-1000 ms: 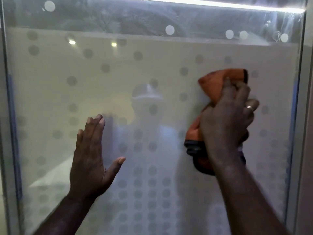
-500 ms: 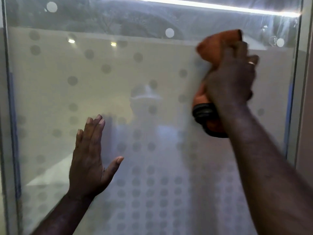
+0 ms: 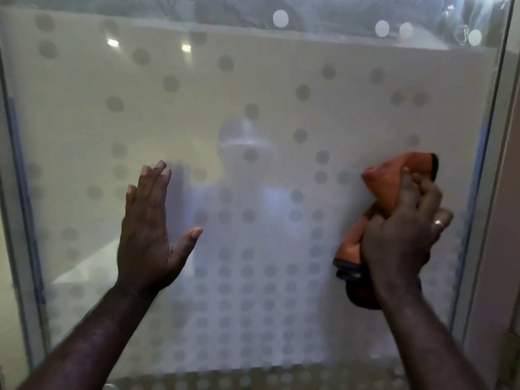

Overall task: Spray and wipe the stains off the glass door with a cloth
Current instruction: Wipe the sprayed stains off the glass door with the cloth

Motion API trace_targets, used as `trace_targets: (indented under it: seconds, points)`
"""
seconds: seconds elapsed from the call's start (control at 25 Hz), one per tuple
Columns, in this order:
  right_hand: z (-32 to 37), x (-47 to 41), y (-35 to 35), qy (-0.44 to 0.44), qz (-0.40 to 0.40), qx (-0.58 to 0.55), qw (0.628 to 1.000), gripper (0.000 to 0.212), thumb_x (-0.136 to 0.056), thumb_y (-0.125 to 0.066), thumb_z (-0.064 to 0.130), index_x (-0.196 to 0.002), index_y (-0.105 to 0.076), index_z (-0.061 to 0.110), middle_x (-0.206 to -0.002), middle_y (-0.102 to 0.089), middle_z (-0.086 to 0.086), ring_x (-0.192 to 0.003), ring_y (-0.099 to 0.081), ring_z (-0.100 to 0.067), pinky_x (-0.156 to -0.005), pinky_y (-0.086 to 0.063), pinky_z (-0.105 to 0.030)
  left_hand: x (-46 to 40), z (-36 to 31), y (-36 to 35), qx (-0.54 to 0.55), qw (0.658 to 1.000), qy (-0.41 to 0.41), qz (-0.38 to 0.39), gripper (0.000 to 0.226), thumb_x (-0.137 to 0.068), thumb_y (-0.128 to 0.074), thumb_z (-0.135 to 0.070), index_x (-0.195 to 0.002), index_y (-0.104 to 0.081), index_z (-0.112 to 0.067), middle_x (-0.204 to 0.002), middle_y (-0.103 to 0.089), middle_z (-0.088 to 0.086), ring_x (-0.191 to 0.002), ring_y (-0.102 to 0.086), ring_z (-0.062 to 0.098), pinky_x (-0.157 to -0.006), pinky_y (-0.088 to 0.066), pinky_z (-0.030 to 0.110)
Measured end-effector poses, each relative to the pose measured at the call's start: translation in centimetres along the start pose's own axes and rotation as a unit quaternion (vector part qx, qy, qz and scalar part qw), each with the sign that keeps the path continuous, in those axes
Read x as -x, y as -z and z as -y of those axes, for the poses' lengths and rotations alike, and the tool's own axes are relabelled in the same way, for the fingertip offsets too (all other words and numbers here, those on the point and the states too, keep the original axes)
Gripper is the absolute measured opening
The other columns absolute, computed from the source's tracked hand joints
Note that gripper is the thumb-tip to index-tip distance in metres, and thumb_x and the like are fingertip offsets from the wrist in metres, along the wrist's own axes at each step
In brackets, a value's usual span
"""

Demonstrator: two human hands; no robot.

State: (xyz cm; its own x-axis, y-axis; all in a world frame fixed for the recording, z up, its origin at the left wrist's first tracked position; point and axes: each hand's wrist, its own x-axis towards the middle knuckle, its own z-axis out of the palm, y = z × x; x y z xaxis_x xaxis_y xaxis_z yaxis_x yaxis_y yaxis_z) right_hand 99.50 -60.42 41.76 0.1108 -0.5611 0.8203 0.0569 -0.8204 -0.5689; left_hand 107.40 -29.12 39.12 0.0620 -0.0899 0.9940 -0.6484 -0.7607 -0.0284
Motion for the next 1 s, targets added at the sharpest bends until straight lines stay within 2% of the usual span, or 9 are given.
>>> trace_targets:
  seconds: [0.28, 0.4, 0.48, 0.56, 0.64, 0.72, 0.8, 0.88, 1.0]
  points:
    - [3.7, 11.8, 0.8, 0.157, 0.091, -0.064, 0.981, 0.081, -0.060, -0.059, 0.000, -0.138, -0.048, 0.017, -0.143, -0.038, -0.001, -0.111, -0.042, -0.036, -0.088, -0.047, -0.049, 2.1, -0.7, 2.3, 0.015, 0.998, 0.026, 0.047, 0.079, -0.095, -0.036, -0.059, -0.154, -0.018, -0.009, -0.160, -0.024, 0.008, -0.152, -0.015, 0.026, -0.124, -0.011, 0.044]
    - [6.3, 17.0, 0.9, 0.237, 0.159, -0.112, 0.952, 0.086, -0.057, -0.065, 0.003, -0.140, -0.046, 0.016, -0.143, -0.039, -0.002, -0.110, -0.045, -0.035, -0.087, -0.047, -0.046, 5.7, -1.1, 5.6, 0.075, 0.989, 0.055, 0.112, 0.076, -0.094, -0.036, -0.063, -0.153, -0.024, -0.016, -0.156, -0.034, -0.002, -0.148, -0.028, 0.021, -0.118, -0.024, 0.050]
    - [8.3, 20.2, 1.3, 0.256, 0.212, -0.158, 0.930, 0.088, -0.058, -0.066, 0.006, -0.142, -0.040, 0.015, -0.143, -0.043, -0.003, -0.113, -0.046, -0.033, -0.086, -0.048, -0.044, 8.5, -1.4, 9.0, 0.125, 0.969, 0.121, 0.177, 0.075, -0.090, -0.034, -0.072, -0.150, -0.028, -0.028, -0.144, -0.050, -0.013, -0.132, -0.050, 0.016, -0.104, -0.043, 0.049]
    - [10.1, 23.5, 1.9, 0.249, 0.258, -0.209, 0.910, 0.092, -0.057, -0.064, 0.006, -0.143, -0.035, 0.016, -0.143, -0.045, -0.004, -0.118, -0.046, -0.031, -0.090, -0.047, -0.042, 10.7, -1.8, 12.8, 0.161, 0.942, 0.196, 0.219, 0.075, -0.086, -0.032, -0.079, -0.149, -0.028, -0.038, -0.119, -0.064, -0.023, -0.106, -0.064, 0.006, -0.084, -0.052, 0.036]
    - [12.4, 27.1, 3.2, 0.249, 0.304, -0.271, 0.879, 0.097, -0.052, -0.064, 0.003, -0.143, -0.032, 0.016, -0.144, -0.044, -0.004, -0.123, -0.044, -0.027, -0.098, -0.044, -0.039, 12.8, -1.9, 17.5, 0.175, 0.926, 0.254, 0.219, 0.077, -0.085, -0.034, -0.079, -0.149, -0.031, -0.036, -0.088, -0.066, -0.020, -0.078, -0.063, -0.002, -0.069, -0.046, 0.016]
    - [14.8, 30.8, 5.1, 0.272, 0.345, -0.316, 0.841, 0.103, -0.048, -0.070, 0.000, -0.143, -0.032, 0.016, -0.145, -0.038, 0.001, -0.124, -0.043, -0.024, -0.100, -0.038, -0.036, 14.5, -2.1, 22.7, 0.181, 0.908, 0.318, 0.202, 0.078, -0.083, -0.041, -0.078, -0.148, -0.033, -0.035, -0.075, -0.062, -0.011, -0.061, -0.055, -0.002, -0.057, -0.041, 0.011]
    - [17.8, 34.3, 7.8, 0.302, 0.379, -0.358, 0.798, 0.105, -0.050, -0.075, 0.000, -0.144, -0.031, 0.017, -0.144, -0.036, 0.004, -0.123, -0.044, -0.023, -0.099, -0.037, -0.034, 16.0, -2.7, 28.4, 0.181, 0.889, 0.377, 0.186, 0.073, -0.082, -0.053, -0.072, -0.145, -0.034, -0.043, -0.088, -0.070, -0.016, -0.067, -0.063, -0.002, -0.059, -0.045, 0.008]
    - [20.8, 37.7, 11.1, 0.307, 0.414, -0.398, 0.759, 0.099, -0.058, -0.074, 0.002, -0.145, -0.028, 0.020, -0.144, -0.041, 0.004, -0.122, -0.047, -0.022, -0.097, -0.043, -0.036, 17.4, -3.4, 34.4, 0.174, 0.869, 0.432, 0.169, 0.071, -0.082, -0.067, -0.056, -0.144, -0.033, -0.049, -0.112, -0.071, -0.021, -0.094, -0.071, 0.003, -0.070, -0.053, 0.013]
    - [25.5, 42.1, 16.6, 0.314, 0.446, -0.457, 0.703, 0.094, -0.063, -0.071, 0.002, -0.145, -0.029, 0.020, -0.142, -0.043, 0.005, -0.121, -0.047, -0.021, -0.094, -0.046, -0.035, 19.7, -5.2, 43.8, 0.146, 0.846, 0.501, 0.111, 0.077, -0.080, -0.072, -0.028, -0.143, -0.034, -0.047, -0.114, -0.073, -0.012, -0.100, -0.072, 0.015, -0.074, -0.057, 0.021]
